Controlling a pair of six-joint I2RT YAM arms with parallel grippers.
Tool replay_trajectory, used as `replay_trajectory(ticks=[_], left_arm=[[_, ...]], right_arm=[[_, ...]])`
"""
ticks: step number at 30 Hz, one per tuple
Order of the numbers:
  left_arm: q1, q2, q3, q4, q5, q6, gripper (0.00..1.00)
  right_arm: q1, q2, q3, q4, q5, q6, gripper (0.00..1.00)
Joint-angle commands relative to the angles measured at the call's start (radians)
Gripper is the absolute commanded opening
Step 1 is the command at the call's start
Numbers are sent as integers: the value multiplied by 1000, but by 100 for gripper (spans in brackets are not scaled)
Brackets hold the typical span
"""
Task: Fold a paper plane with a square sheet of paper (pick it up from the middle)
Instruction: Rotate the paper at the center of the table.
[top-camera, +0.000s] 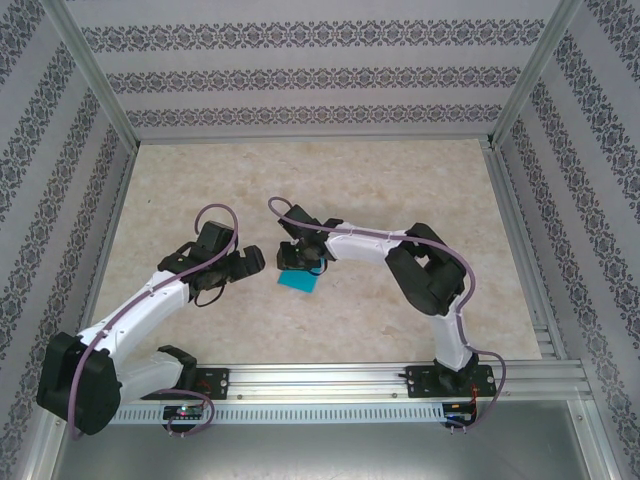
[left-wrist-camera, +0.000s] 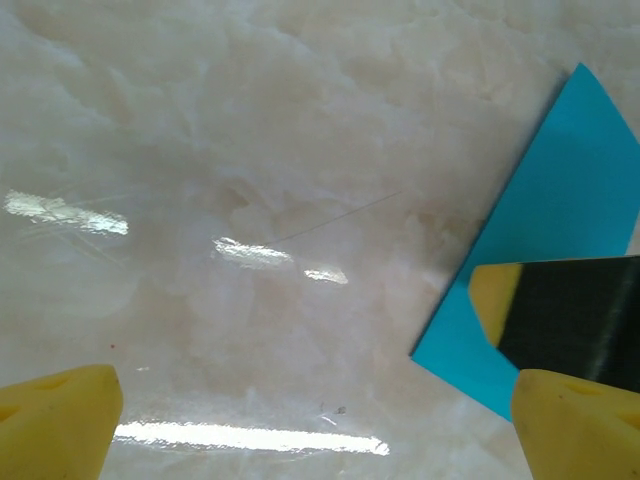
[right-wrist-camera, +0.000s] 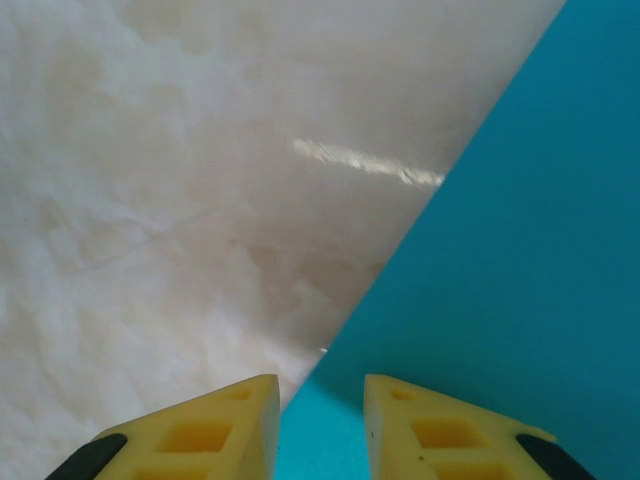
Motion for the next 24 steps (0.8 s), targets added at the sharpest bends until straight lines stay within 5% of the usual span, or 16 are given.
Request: replay_trajectory(ticks=[1, 13, 24], left_arm=[[14, 1, -6, 51, 31, 8, 100], [13, 32, -19, 123, 144, 30, 97], [-99, 151, -11, 338, 305, -31, 56]], right_arm=[[15, 30, 8, -48, -44, -70, 29], [14, -139, -186, -111, -125, -241, 29], [-26, -528, -421, 23, 70, 95, 53]])
